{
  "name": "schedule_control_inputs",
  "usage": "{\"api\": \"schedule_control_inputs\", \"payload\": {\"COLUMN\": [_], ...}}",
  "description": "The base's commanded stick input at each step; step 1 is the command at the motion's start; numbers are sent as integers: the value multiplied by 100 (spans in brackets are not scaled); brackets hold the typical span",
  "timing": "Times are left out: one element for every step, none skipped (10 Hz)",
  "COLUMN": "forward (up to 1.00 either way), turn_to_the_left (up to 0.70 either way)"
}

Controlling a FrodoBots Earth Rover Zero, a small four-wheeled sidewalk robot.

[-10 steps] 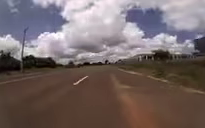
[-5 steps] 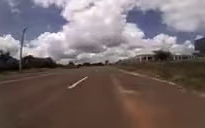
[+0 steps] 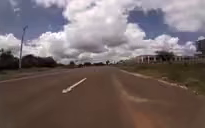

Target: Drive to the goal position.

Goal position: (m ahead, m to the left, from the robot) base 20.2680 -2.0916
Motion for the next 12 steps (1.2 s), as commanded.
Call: {"api": "schedule_control_inputs", "payload": {"forward": [100,100,100,100,100,100,100,100,100,100,100,100], "turn_to_the_left": [0,0,0,0,0,0,-21,-36,-24,-6,0,0]}}
